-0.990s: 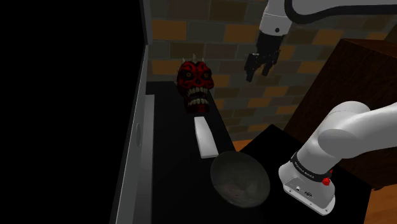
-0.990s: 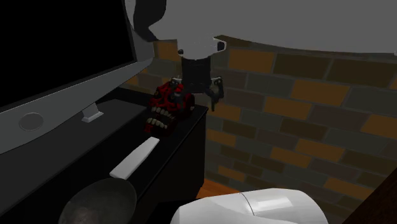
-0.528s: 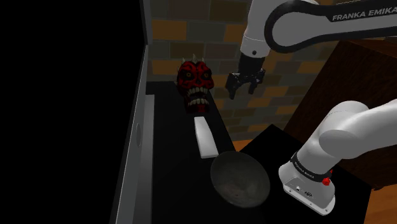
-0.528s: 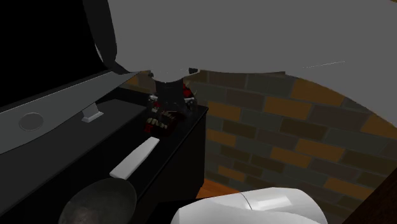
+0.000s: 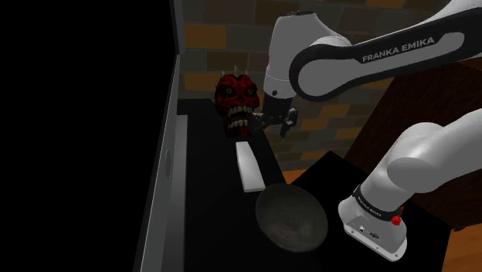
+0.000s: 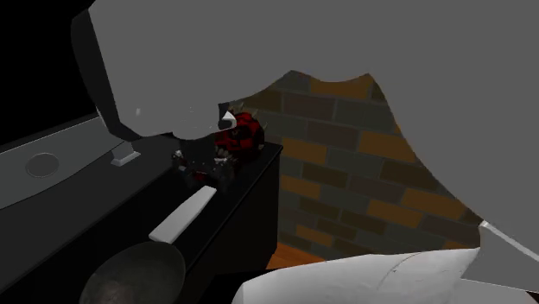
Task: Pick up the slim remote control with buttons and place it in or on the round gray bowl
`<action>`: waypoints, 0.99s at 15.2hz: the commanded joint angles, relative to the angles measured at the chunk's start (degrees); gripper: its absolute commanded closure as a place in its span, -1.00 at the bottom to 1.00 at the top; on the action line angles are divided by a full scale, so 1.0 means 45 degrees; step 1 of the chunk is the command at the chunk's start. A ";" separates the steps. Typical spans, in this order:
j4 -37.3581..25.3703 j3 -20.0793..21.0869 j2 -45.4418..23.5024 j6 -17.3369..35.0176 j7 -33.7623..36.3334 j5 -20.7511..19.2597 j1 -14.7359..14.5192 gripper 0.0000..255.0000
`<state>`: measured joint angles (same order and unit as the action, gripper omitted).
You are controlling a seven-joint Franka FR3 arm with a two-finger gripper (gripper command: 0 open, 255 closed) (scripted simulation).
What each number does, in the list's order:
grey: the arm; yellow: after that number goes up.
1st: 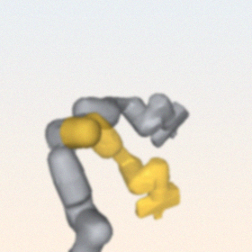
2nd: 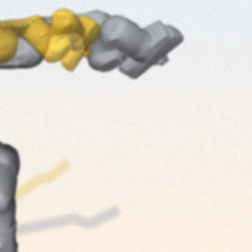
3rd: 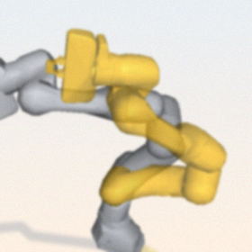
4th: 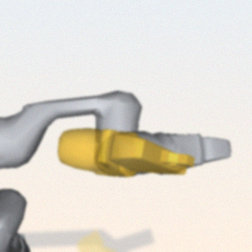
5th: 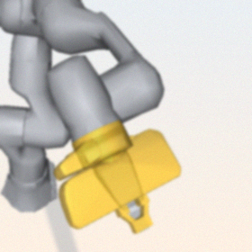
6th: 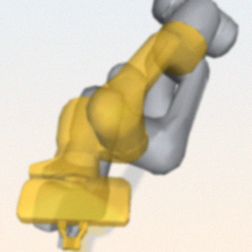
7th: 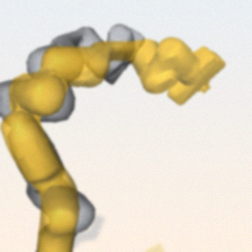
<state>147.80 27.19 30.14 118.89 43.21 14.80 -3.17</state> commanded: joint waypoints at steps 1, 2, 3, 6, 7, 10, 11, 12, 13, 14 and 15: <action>-0.0283 0.0733 -0.0892 0.0694 0.1096 0.0082 0.0106 -1.00; -0.0428 0.1078 -0.1361 0.1043 0.1611 0.0045 0.0203 -1.00; -0.0593 0.1421 -0.1853 0.1390 0.2147 -0.0040 0.0313 -1.00; -0.1003 0.2135 -0.2968 0.2102 0.3358 -0.0399 0.0591 -1.00; -0.0916 0.2187 -0.3094 0.2305 0.3399 -0.0440 0.0610 -1.00; -0.0673 0.2347 -0.3498 0.2919 0.3541 -0.0596 0.0686 -1.00; -0.0597 0.2402 -0.3642 0.3126 0.3596 -0.0659 0.0715 -1.00; -0.0524 0.2456 -0.3791 0.3334 0.3656 -0.0730 0.0746 -1.00; -0.0415 0.2543 -0.4035 0.3663 0.3760 -0.0856 0.0801 -1.00; -0.0413 0.2542 -0.4032 0.3662 0.3757 -0.0853 0.0800 -1.00; -0.0414 0.2542 -0.4035 0.3663 0.3759 -0.0855 0.0800 -1.00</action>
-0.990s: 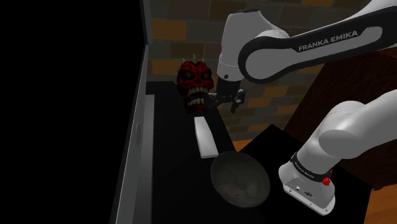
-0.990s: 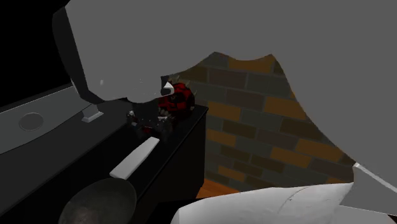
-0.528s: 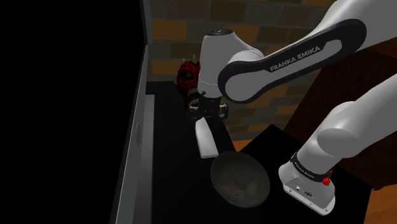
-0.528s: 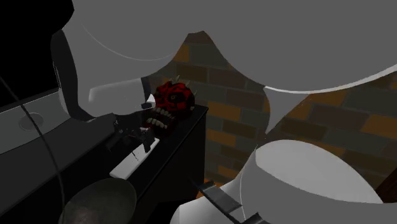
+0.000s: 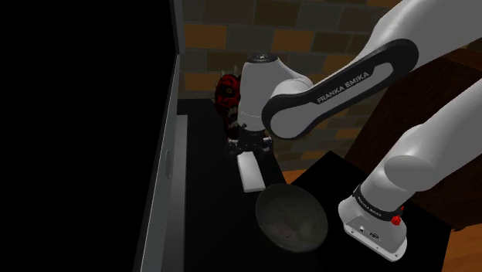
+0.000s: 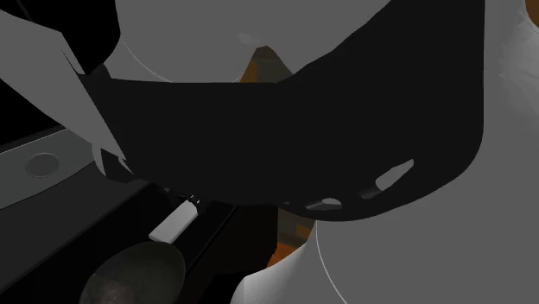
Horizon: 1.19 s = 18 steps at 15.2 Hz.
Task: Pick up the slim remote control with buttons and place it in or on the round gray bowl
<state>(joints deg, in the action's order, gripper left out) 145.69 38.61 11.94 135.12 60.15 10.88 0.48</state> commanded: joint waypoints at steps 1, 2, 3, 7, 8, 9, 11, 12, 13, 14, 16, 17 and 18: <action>0.0056 0.0005 0.0008 0.0056 -0.0004 0.0016 -0.0010 -1.00; 0.0056 0.0005 0.0007 0.0056 -0.0004 0.0016 -0.0010 -1.00; 0.0056 0.0005 0.0007 0.0056 -0.0004 0.0016 -0.0010 -1.00; 0.0053 0.0006 0.0006 0.0054 -0.0003 0.0015 -0.0010 1.00; 0.0053 0.0006 0.0006 0.0054 -0.0003 0.0015 -0.0010 1.00; 0.0052 0.0008 0.0001 0.0058 0.0001 0.0011 -0.0008 1.00; 0.0052 0.0008 0.0001 0.0058 0.0000 0.0011 -0.0008 1.00; 0.0052 0.0007 0.0001 0.0058 0.0000 0.0011 -0.0008 1.00; 0.0052 0.0007 0.0002 0.0057 -0.0001 0.0011 -0.0008 1.00; 0.0053 0.0007 0.0002 0.0057 -0.0001 0.0012 -0.0008 1.00; 0.0056 0.0006 0.0007 0.0056 -0.0004 0.0016 -0.0010 1.00; -0.0011 -0.0047 0.0167 -0.0153 -0.0073 0.0101 -0.0044 1.00; -0.0080 -0.0100 0.0322 -0.0362 -0.0137 0.0179 -0.0076 1.00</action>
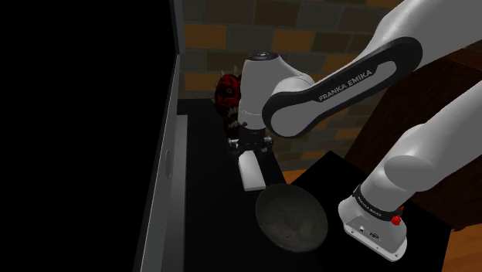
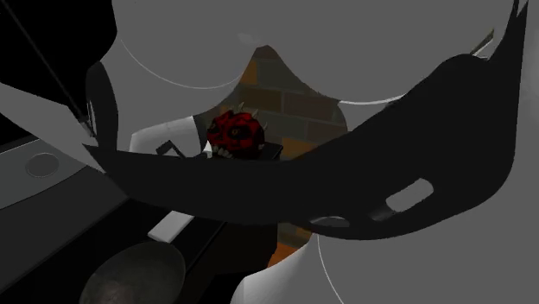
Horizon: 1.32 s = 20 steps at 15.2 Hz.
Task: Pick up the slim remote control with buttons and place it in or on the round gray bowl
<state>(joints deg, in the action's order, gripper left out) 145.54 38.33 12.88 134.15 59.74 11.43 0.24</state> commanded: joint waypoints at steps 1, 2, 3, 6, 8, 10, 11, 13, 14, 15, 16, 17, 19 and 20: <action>-0.0118 -0.0091 0.0264 -0.0354 -0.0106 0.0127 -0.0053 1.00; -0.0193 -0.0145 0.0409 -0.0561 -0.0160 0.0190 -0.0081 1.00; -0.0271 -0.0199 0.0549 -0.0767 -0.0210 0.0247 -0.0108 1.00; -0.0520 -0.0358 0.0941 -0.1378 -0.0340 0.0385 -0.0177 1.00; -0.0699 -0.0464 0.1180 -0.1780 -0.0410 0.0452 -0.0216 1.00; -0.0888 -0.0566 0.1401 -0.2177 -0.0471 0.0505 -0.0247 1.00; -0.0987 -0.0618 0.1505 -0.2373 -0.0497 0.0525 -0.0261 1.00; -0.1192 -0.0717 0.1700 -0.2763 -0.0543 0.0558 -0.0284 1.00; -0.1299 -0.0766 0.1791 -0.2956 -0.0564 0.0570 -0.0294 1.00; -0.1407 -0.0814 0.1879 -0.3148 -0.0583 0.0580 -0.0302 1.00; -0.1519 -0.0862 0.1962 -0.3338 -0.0600 0.0587 -0.0310 1.00; -0.1633 -0.0908 0.2041 -0.3528 -0.0615 0.0592 -0.0316 1.00; -0.1868 -0.1000 0.2187 -0.3903 -0.0642 0.0596 -0.0325 1.00; -0.1989 -0.1044 0.2254 -0.4089 -0.0653 0.0595 -0.0328 1.00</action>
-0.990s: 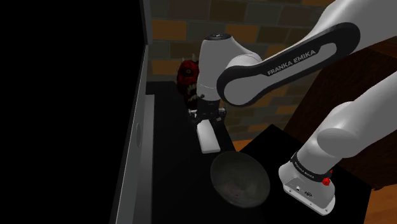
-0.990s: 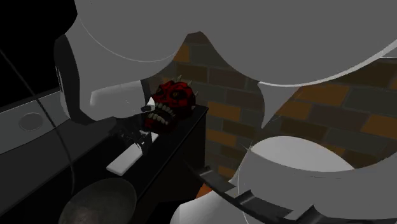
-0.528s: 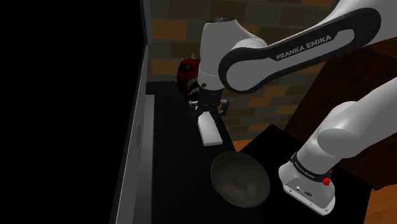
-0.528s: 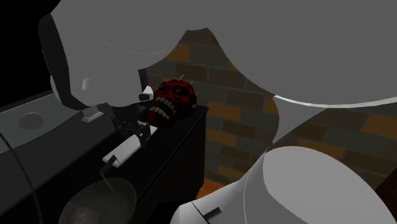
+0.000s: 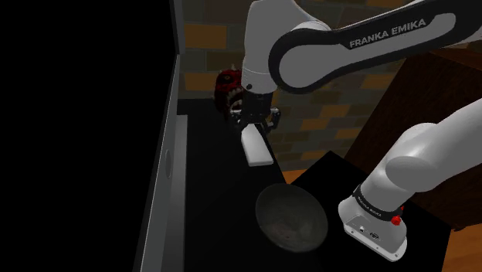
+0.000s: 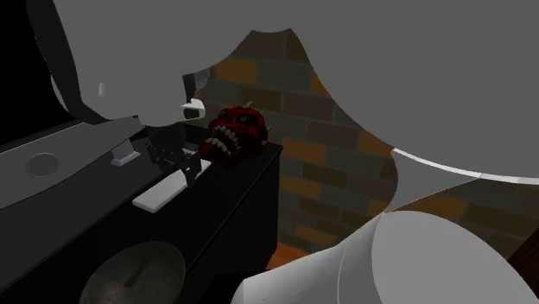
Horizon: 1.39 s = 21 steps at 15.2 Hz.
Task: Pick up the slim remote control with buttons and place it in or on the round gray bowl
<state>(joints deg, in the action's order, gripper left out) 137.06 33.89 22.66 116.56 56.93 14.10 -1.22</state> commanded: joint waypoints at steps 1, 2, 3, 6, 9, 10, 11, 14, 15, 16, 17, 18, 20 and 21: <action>-0.0221 -0.0097 0.0141 -0.0352 -0.0037 -0.0001 -0.0003 1.00; 0.0059 -0.0056 0.0546 -0.0441 0.0053 0.0239 -0.0221 1.00; 0.0325 -0.0012 0.0945 -0.0541 0.0156 0.0473 -0.0448 1.00; 0.1034 0.0144 0.2099 -0.0895 0.0546 0.1148 -0.1174 1.00; 0.1611 0.0345 0.3179 -0.1313 0.1057 0.1786 -0.1946 1.00; 0.1773 0.0426 0.3521 -0.1463 0.1252 0.1994 -0.2209 1.00; 0.1920 0.0512 0.3850 -0.1617 0.1461 0.2196 -0.2477 1.00; 0.2268 0.0814 0.4773 -0.2093 0.2156 0.2796 -0.3279 1.00; 0.2352 0.0931 0.5056 -0.2254 0.2408 0.2994 -0.3543 1.00; 0.2421 0.1055 0.5326 -0.2414 0.2669 0.3192 -0.3804 1.00; 0.2474 0.1186 0.5581 -0.2573 0.2939 0.3387 -0.4063 1.00; 0.2481 0.1207 0.5619 -0.2597 0.2982 0.3417 -0.4103 1.00; 0.2750 0.1382 0.5540 -0.2244 0.2957 0.3554 -0.4128 1.00; 0.2882 0.1472 0.5494 -0.2064 0.2945 0.3625 -0.4139 1.00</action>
<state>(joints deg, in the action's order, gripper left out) 149.58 40.04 47.61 106.54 70.10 30.06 -19.79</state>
